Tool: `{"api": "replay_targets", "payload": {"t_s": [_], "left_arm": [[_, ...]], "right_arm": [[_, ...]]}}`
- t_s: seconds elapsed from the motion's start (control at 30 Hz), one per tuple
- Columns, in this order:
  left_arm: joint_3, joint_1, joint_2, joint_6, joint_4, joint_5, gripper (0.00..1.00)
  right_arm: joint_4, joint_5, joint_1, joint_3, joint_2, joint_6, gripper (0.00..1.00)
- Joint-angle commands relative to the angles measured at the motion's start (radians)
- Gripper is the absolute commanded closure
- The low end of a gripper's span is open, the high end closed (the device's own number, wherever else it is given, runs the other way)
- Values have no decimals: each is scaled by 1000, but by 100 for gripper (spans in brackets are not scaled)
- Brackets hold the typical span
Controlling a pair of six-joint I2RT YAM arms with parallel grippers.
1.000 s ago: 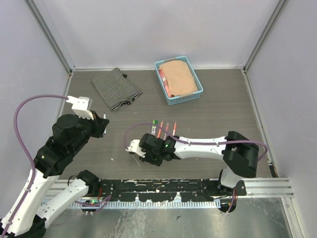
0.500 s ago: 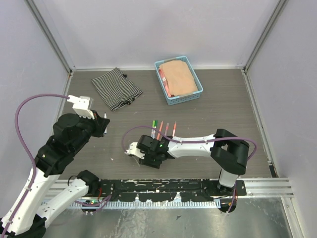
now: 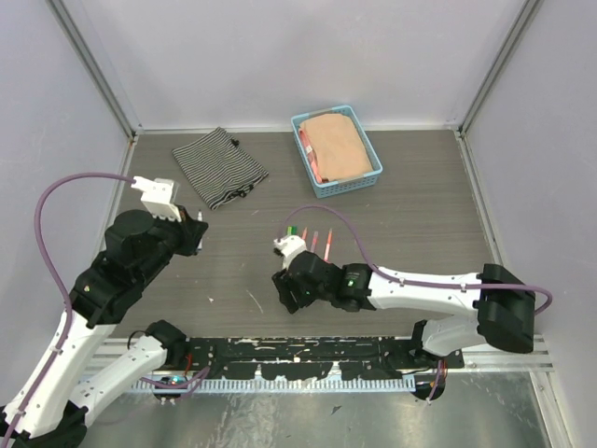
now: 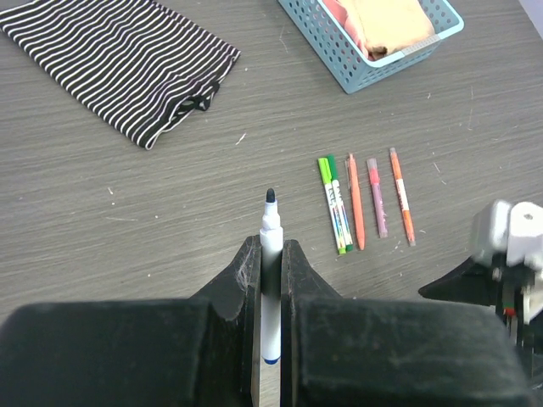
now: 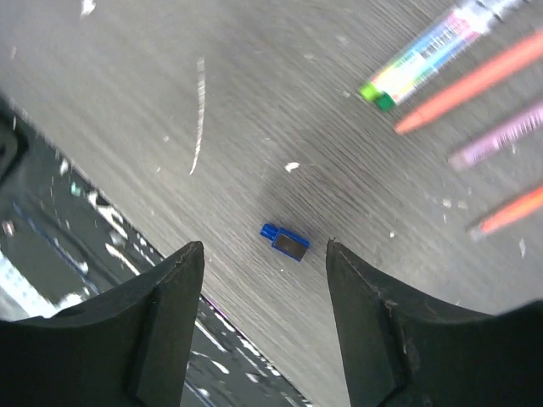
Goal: Insert the pens into the pen caps
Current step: Insert the pen cap onto the pen.
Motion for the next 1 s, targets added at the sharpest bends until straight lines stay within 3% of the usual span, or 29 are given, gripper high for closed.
{"api": "replay_targets", "payload": {"t_s": [0.0, 0.2, 0.4, 0.57, 0.97], "left_arm": [[10, 3, -9, 21, 48, -14, 100], [-15, 3, -16, 14, 51, 7, 100], [-28, 2, -36, 13, 50, 20, 100], [-35, 3, -58, 12, 54, 37, 100], [-42, 3, -85, 11, 56, 59, 100]], "right_arm": [[16, 278, 22, -37, -44, 590, 35], [-341, 481, 69, 134, 33, 1054, 31], [-639, 427, 87, 331, 232, 1391, 31], [-777, 369, 90, 445, 389, 1491, 36], [-757, 245, 90, 455, 523, 1494, 41]]}}
